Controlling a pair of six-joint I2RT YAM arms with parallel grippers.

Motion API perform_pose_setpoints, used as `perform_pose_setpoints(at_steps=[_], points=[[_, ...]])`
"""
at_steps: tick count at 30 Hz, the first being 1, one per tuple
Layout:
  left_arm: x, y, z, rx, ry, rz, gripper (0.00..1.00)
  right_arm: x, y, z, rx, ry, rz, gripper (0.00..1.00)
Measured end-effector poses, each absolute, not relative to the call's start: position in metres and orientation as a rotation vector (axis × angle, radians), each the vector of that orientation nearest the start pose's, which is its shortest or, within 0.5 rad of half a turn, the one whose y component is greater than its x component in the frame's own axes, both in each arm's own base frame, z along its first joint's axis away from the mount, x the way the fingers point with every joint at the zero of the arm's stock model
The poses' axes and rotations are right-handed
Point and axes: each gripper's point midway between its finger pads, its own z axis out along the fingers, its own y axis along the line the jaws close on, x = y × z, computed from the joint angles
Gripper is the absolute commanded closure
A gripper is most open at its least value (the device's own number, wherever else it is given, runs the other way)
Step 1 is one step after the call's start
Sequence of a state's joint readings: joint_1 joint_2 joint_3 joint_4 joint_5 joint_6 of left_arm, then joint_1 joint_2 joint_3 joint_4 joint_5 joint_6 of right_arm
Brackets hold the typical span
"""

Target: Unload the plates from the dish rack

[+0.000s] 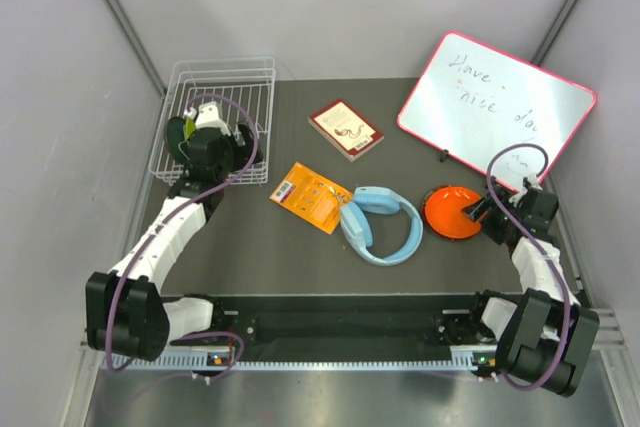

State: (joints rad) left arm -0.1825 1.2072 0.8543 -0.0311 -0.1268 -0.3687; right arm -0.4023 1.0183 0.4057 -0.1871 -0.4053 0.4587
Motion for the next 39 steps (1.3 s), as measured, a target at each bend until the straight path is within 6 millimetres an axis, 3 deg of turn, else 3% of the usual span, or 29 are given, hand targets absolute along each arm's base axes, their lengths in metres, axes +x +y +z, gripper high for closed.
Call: perform_pose_setpoints(at_steps=[4,12,17,26,33,39], points=[[0.389,-0.064,0.2,-0.266,1.946,-0.244,0.01,0.261,-0.02,0.056,0.784,2.21,0.483,0.25],[0.389,-0.06,0.2,-0.279,1.945,-0.236,0.01,0.258,-0.026,0.063,0.758,2.22,0.423,0.2],[0.391,-0.05,0.199,-0.3,1.941,-0.202,0.01,0.256,-0.029,0.077,0.729,2.183,0.392,0.18],[0.399,-0.011,0.19,-0.373,1.946,-0.064,0.01,0.263,-0.03,0.115,0.641,2.093,0.375,0.16],[0.412,0.025,0.196,-0.443,1.897,0.044,0.01,0.266,-0.019,0.104,0.621,2.143,0.468,0.17],[0.426,0.056,0.183,-0.519,1.876,0.13,0.02,0.27,-0.014,0.095,0.621,2.175,0.522,0.17]])
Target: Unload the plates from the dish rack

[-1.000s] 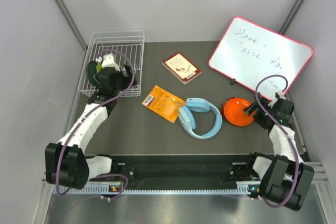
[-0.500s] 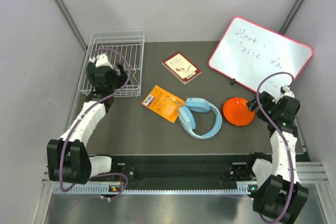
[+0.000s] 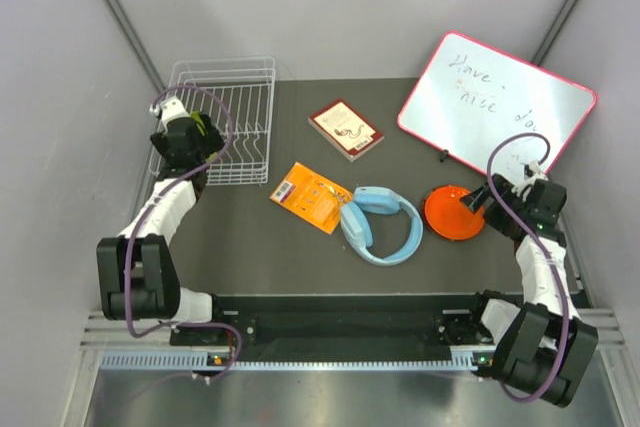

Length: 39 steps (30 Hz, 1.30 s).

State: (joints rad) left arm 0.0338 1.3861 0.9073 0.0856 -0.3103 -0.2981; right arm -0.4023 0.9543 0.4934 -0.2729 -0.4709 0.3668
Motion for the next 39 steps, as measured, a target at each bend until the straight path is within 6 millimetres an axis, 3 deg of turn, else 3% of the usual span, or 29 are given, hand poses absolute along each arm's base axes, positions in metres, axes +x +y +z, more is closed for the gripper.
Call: perform_pose_setpoints(at_steps=[12,16,25,34,35,36,38,39], points=[[0.452,0.074,0.146,-0.544,1.895,0.214,0.18,0.286,-0.018,0.108,0.593,2.149,0.534,0.18],[0.457,0.079,0.147,-0.545,1.87,0.239,0.3,0.29,-0.019,0.109,0.589,2.142,0.532,0.18],[0.463,0.083,0.159,-0.557,1.796,0.244,0.43,0.292,-0.02,0.103,0.6,2.157,0.537,0.18],[0.468,0.085,0.138,-0.563,1.823,0.263,0.52,0.293,-0.021,0.103,0.598,2.154,0.536,0.18],[0.468,0.086,0.136,-0.565,1.827,0.268,0.59,0.293,-0.021,0.103,0.598,2.156,0.536,0.18],[0.468,0.087,0.134,-0.567,1.831,0.273,0.77,0.293,-0.021,0.102,0.599,2.158,0.537,0.18],[0.467,0.089,0.131,-0.575,1.834,0.287,0.99,0.293,-0.021,0.102,0.6,2.159,0.537,0.18],[0.466,0.09,0.13,-0.57,1.839,0.298,1.0,0.293,-0.021,0.101,0.601,2.161,0.538,0.19]])
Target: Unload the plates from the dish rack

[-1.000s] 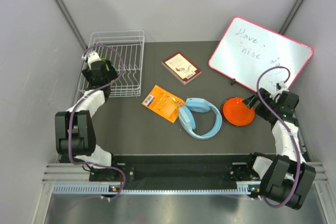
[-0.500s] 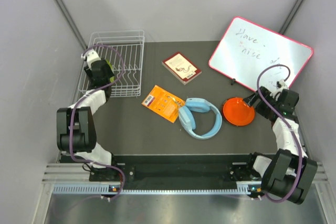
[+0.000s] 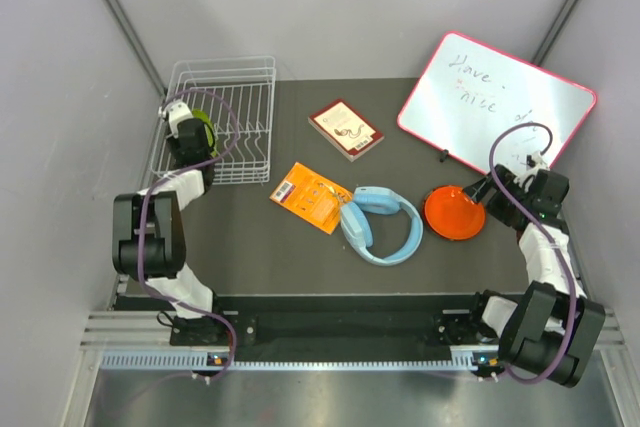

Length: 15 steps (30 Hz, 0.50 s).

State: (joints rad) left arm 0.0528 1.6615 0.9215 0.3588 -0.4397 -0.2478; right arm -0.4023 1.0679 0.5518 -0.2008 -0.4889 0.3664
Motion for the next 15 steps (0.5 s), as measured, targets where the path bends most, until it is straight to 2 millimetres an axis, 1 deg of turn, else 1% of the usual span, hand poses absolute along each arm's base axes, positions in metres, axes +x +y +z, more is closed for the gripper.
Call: perform_pose_setpoints(at_steps=[1,2,15], points=[[0.464,0.0944,0.1279,-0.561,1.847,0.329,1.0,0.2925,-0.0206,0.1002,0.603,2.163,0.538,0.19],[0.4644,0.0948,0.1261,-0.564,1.85,0.315,1.0,0.2924,-0.0205,0.0993,0.605,2.166,0.539,0.19],[0.462,0.0911,0.1253,-0.538,1.837,0.328,1.0,0.2929,-0.0202,0.0979,0.606,2.169,0.544,0.18]])
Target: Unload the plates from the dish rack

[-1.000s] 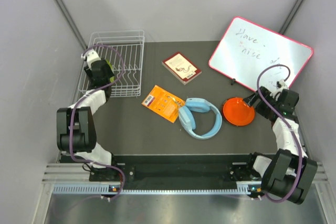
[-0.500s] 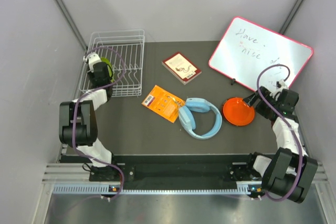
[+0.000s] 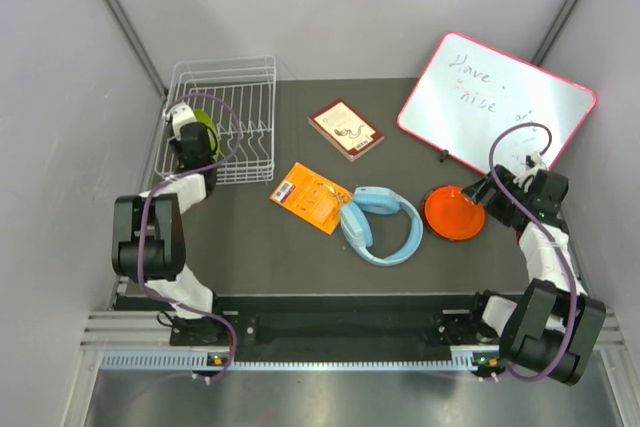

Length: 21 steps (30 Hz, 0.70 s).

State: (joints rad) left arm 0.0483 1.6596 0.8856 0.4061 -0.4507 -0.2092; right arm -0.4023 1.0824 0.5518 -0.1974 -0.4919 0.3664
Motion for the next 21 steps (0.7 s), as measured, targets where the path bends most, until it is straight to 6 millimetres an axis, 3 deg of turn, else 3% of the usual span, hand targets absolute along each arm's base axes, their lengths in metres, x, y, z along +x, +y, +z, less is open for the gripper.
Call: perform_pose_setpoints(at_steps=[4,14,18,21], points=[[0.45,0.086,0.135,-0.519,1.823,0.384,1.0,0.292,-0.02,0.099,0.604,2.166,0.542,0.17],[0.425,0.078,0.213,-0.513,1.656,0.497,1.0,0.286,-0.017,0.113,0.583,2.139,0.539,0.14],[0.414,0.056,0.241,-0.492,1.612,0.446,1.0,0.281,-0.013,0.124,0.565,2.12,0.541,0.12],[0.407,0.03,0.26,-0.457,1.604,0.278,1.0,0.278,-0.008,0.14,0.525,2.079,0.559,0.11]])
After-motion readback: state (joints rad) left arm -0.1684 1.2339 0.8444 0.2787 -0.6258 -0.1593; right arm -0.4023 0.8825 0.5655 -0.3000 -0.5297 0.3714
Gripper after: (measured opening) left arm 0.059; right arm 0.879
